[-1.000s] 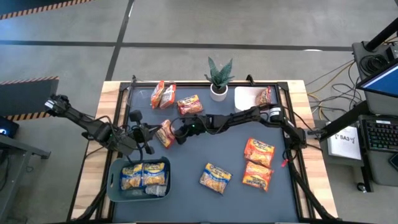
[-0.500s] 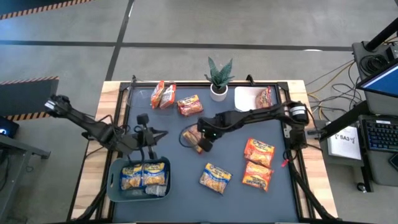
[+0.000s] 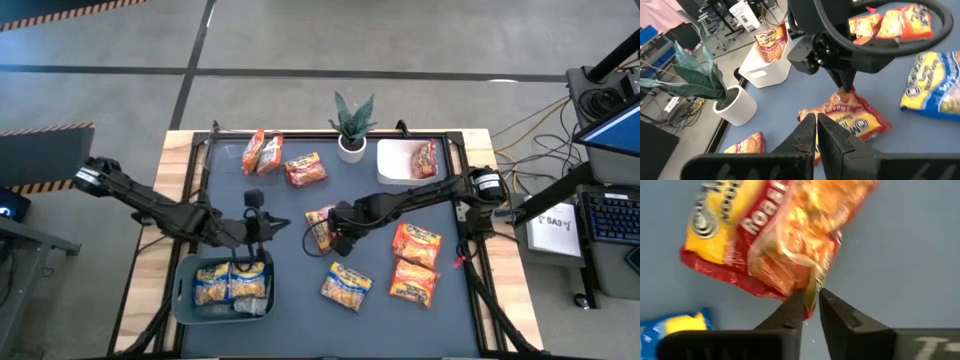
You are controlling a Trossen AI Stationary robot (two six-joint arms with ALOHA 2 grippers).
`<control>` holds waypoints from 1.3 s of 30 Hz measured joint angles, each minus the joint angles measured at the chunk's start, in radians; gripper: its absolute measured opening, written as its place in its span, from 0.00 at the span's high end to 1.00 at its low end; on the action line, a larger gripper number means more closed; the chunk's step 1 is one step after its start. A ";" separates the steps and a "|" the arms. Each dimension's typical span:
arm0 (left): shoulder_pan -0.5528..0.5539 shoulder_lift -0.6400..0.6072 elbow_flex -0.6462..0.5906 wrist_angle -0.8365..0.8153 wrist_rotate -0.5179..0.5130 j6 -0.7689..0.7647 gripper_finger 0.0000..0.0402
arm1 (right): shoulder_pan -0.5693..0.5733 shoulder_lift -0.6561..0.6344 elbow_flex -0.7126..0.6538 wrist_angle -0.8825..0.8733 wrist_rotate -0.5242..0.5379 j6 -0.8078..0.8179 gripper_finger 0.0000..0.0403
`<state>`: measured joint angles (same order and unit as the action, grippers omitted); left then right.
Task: Sort Maruchan noodles
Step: Put the red noodle pack into the white bin
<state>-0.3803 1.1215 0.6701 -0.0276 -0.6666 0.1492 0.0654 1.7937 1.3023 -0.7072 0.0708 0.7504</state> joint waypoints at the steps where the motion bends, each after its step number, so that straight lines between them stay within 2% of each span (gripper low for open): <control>1: 0.001 0.009 0.007 0.001 0.003 -0.011 1.00 | 0.000 -0.005 -0.004 -0.002 0.000 0.000 0.83; 10: 0.028 0.160 0.102 0.001 0.096 -0.031 1.00 | 0.002 -0.118 -0.016 -0.037 0.011 -0.051 0.56; 14: 0.060 0.256 0.147 -0.001 0.155 -0.037 1.00 | 0.009 -0.192 -0.059 -0.041 0.051 -0.062 0.50; 17: 0.097 0.326 0.182 0.006 0.250 -0.045 1.00 | 0.017 -0.254 -0.115 -0.025 0.100 -0.056 0.48; 20: 0.140 0.398 0.200 0.008 0.330 -0.061 1.00 | 0.022 -0.322 -0.209 0.073 0.112 -0.037 0.49; 25: 0.196 0.495 0.208 0.024 0.388 -0.100 1.00 | 0.018 -0.425 -0.404 0.346 0.105 0.018 0.53; 29: 0.216 0.553 0.208 0.038 0.424 -0.130 1.00 | -0.017 -0.466 -0.519 0.562 0.041 0.062 0.52; 33: 0.221 0.596 0.209 0.039 0.424 -0.148 1.00 | -0.056 -0.458 -0.579 0.702 -0.014 0.090 0.47; 39: 0.237 0.625 0.209 0.041 0.424 -0.167 1.00 | -0.105 -0.407 -0.595 0.757 -0.028 0.103 0.39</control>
<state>-0.1430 1.7467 0.8795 0.0137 -0.2424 -0.0183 -0.0399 1.3870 0.7070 0.0494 0.0431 0.8536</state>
